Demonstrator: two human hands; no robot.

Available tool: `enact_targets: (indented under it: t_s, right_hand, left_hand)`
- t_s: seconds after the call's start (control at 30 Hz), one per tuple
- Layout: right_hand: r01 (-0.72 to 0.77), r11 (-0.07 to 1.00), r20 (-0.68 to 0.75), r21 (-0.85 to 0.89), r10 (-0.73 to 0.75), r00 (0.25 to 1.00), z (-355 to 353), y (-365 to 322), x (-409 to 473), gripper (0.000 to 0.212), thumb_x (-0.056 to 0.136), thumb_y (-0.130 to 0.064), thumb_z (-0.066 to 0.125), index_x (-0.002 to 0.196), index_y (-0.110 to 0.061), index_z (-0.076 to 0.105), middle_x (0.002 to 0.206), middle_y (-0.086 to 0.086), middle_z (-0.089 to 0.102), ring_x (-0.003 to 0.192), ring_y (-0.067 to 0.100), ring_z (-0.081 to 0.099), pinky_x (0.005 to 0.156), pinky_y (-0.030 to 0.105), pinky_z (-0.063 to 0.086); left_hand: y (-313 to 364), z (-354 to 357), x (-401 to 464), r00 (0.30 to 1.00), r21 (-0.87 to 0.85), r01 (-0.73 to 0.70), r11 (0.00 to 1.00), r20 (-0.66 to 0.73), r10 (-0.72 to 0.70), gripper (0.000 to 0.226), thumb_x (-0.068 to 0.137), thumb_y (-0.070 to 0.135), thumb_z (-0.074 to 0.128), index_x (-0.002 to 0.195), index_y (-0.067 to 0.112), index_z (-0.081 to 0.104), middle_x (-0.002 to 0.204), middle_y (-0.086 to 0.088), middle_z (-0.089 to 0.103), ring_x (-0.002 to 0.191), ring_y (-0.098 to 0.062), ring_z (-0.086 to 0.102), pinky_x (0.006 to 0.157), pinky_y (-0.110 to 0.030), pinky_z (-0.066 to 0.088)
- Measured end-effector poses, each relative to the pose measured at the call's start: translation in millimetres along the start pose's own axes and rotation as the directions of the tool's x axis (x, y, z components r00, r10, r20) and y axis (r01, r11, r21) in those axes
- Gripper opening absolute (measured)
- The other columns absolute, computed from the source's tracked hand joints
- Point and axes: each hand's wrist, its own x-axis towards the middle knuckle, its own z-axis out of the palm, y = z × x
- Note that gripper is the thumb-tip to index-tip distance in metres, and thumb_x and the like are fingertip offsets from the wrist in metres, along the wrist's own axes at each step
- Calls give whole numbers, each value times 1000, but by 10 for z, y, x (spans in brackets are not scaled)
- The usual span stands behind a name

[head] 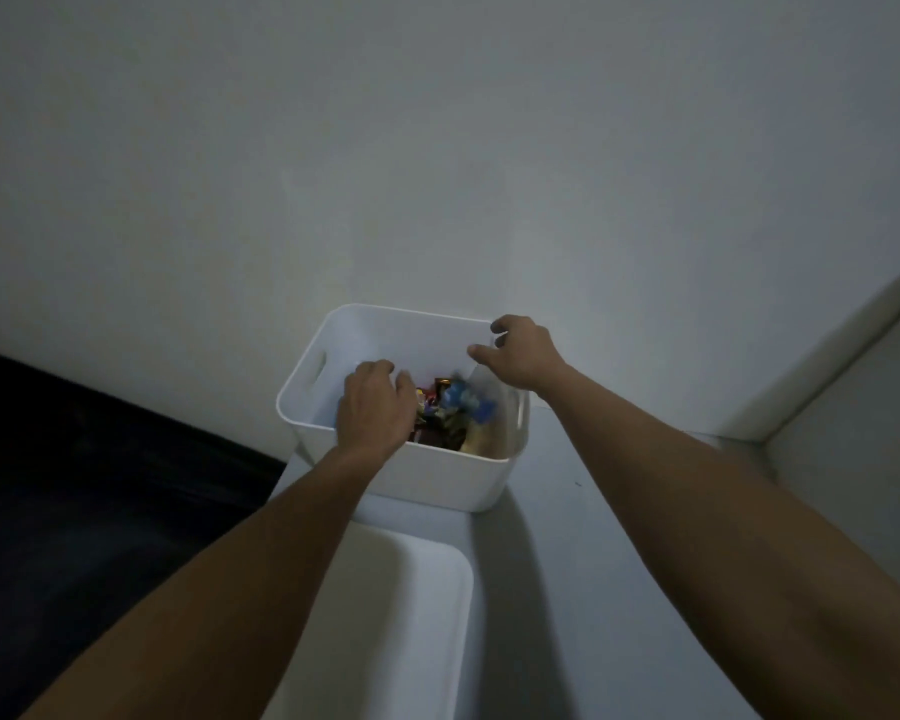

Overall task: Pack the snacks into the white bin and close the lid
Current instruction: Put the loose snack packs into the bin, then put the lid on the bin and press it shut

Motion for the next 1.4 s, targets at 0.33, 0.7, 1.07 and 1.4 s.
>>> enact_targets:
  t_s: [0.33,0.7,1.07,1.4]
  right_hand:
    - [-140,963,-451,229,232,862,281,215,-744,19,87,-17,55,103,-11,62,97,9,68,90,26,61,77,30,47]
    - [-506,861,218,48,485,847,1328,665,-1580,22,85,-17,57,91,2,67,87,17,71,76,33,69,71,44,61]
    - [-585,810,221,-39,578,786,1833,542,-1913,29,88,-8,51,63,-10,37,66,5,43,72,27,53,59,29,43]
    - [-744,551,329,378,672,664,1855,565,-1968,21,79,4,56,99,12,59,86,15,52,72,32,53,76,64,52]
  left_hand:
    - [-930,-476,-281,961,50,-91,995,-256,101,21,82,1,52,102,-2,56,103,-22,56,100,-38,53,87,-45,42]
    - [-1890,-385,-742,1000,250,7,968,3,-8,40,76,23,41,88,-10,59,88,-30,56,78,-44,58,67,-46,50]
    - [-2318,-584,-973,697,328,502,800,394,-599,29,88,13,48,107,-7,56,106,-21,59,81,-29,51,70,-33,39]
    - [-2361,-743,-939,710,249,628,737,206,-674,43,89,34,49,112,-2,57,106,-20,61,91,-37,60,81,-43,52]
